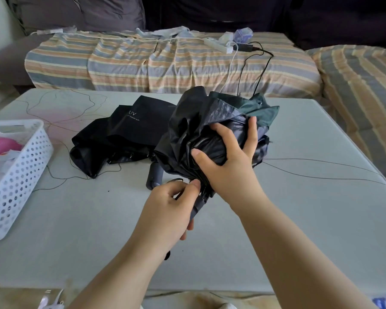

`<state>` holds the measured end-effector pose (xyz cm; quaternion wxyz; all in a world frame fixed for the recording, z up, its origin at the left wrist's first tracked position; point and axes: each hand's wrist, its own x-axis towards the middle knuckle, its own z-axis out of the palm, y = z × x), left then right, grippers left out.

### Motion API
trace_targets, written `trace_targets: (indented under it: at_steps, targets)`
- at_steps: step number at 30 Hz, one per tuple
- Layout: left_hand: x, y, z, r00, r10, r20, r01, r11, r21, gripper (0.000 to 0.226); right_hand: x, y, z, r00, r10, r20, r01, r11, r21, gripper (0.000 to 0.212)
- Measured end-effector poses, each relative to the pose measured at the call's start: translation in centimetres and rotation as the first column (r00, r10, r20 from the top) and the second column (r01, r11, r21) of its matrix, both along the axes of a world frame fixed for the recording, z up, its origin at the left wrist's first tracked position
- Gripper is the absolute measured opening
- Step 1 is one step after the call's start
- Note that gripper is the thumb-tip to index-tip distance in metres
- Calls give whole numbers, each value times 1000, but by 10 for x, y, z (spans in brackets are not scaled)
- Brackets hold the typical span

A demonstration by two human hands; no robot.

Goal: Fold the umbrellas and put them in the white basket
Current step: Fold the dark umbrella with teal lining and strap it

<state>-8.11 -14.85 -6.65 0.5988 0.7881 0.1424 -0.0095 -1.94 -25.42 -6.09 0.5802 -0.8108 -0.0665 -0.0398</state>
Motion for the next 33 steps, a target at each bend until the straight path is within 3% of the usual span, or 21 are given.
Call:
trace_targets:
  at_steps: [8,12,15,24,33]
  targets:
    - [1,-6,-4,1000,-17,24,16,999,38,42,3,0,-4,991,-104,-79,117,974,191,45]
    - [2,-10,-4,999,-26,48,24,999,46,40,3,-4,-3,974,-172,-149,201,957,208,92]
    - [2,-11,-4,998,-34,55,31,998,47,39,4,-8,-2,966,-142,-218,183,966,185,108]
    - [1,-11,-8,992,-57,109,48,995,87,39,6,-8,-4,982,-56,-183,125,912,390,112]
    - [2,-10,-14,992,-97,82,86,988,130,40,8,-10,-4,982,-42,-183,119,893,434,105]
